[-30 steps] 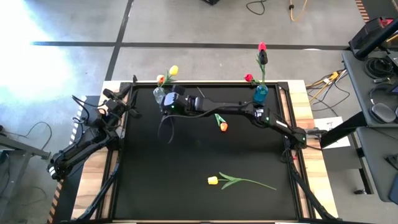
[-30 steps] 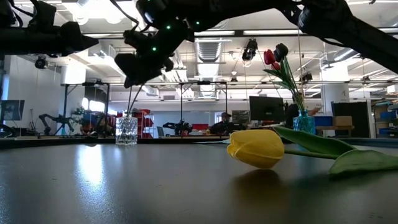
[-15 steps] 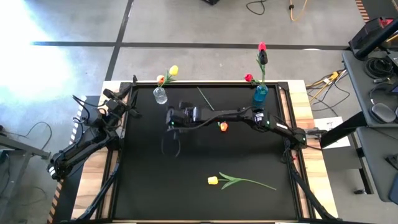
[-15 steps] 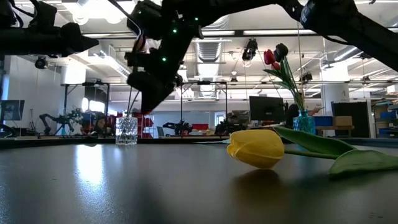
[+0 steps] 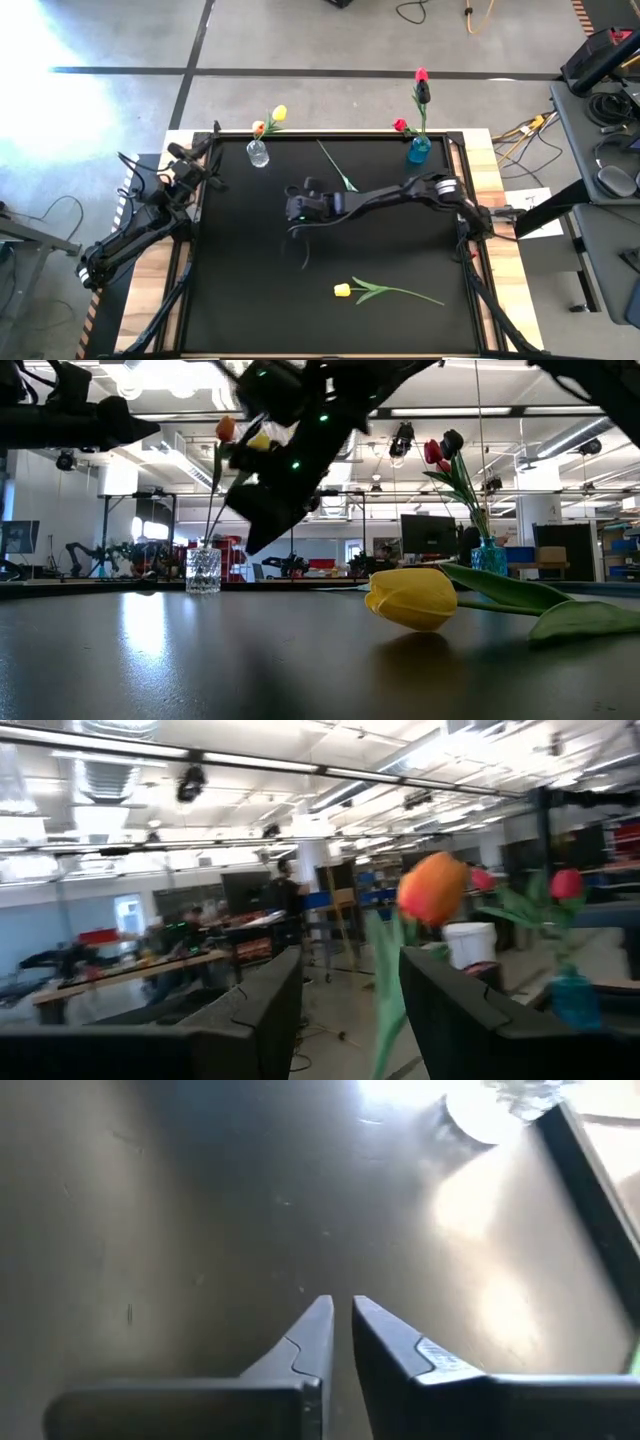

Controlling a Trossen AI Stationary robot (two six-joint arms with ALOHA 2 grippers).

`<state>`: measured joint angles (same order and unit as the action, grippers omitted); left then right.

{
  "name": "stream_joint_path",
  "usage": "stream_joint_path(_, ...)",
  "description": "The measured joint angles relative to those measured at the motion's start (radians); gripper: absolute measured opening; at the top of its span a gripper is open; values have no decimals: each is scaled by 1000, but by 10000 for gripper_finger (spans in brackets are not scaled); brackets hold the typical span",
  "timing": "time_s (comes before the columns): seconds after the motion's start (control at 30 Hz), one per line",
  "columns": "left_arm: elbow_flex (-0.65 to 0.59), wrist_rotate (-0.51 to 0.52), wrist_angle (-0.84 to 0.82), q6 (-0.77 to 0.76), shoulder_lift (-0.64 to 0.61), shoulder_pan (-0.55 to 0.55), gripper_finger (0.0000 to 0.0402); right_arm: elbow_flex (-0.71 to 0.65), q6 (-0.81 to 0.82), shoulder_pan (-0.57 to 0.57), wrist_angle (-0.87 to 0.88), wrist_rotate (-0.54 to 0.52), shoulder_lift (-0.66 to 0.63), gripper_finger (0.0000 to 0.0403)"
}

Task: Sort flowers into vase by color
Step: Put the orange tulip into the transparent vase

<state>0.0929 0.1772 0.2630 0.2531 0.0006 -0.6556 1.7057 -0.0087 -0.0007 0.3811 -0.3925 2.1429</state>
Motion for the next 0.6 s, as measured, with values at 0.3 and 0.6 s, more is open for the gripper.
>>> stream_joint_path(0.3,0,-478,-3,0,3,3,143,-472,92,74,-237,-45,-375,10)
stream_joint_path(0.6,0,-717,1,0,33,60,41,-853,203,189,-352,-280,-711,9)
